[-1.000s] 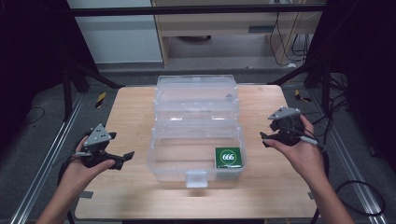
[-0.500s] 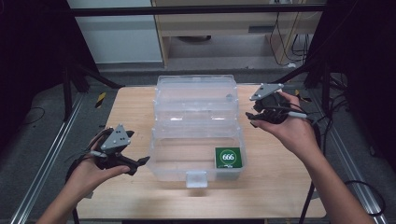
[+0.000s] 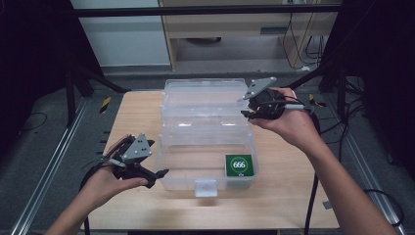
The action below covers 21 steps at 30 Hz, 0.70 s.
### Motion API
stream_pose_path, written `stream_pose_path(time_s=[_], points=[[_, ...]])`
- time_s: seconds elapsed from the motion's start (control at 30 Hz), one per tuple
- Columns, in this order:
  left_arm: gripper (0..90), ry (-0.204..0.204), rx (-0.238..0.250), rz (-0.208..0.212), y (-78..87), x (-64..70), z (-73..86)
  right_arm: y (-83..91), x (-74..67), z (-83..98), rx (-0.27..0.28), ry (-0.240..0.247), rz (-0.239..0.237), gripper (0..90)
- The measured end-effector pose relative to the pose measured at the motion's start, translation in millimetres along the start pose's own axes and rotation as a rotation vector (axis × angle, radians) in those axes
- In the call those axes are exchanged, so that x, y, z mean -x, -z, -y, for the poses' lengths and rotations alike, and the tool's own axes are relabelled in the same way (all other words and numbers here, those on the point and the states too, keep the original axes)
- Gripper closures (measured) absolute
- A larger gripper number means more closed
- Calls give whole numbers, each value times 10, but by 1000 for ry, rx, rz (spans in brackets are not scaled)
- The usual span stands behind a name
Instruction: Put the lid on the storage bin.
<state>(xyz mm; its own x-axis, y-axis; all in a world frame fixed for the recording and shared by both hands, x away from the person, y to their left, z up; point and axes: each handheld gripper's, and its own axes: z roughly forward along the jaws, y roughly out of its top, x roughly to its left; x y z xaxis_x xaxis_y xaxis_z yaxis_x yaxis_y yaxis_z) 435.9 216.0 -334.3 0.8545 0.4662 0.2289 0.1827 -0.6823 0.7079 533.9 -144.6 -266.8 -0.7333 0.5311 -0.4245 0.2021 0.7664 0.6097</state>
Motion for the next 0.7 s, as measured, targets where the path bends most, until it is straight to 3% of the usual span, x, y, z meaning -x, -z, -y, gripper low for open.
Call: stream_pose_path(time_s=[0.27,0.63,0.7], points=[[88,-20,-14,43,-138,55,-77,-180,-53,-111,-22,82,-43,567],[161,-36,-71,117,-363,68,-88,-499,-78,-188,-101,183,-73,632],[216,-39,-79,141,-418,77,-70,-576,-87,-200,-121,212,-77,639]])
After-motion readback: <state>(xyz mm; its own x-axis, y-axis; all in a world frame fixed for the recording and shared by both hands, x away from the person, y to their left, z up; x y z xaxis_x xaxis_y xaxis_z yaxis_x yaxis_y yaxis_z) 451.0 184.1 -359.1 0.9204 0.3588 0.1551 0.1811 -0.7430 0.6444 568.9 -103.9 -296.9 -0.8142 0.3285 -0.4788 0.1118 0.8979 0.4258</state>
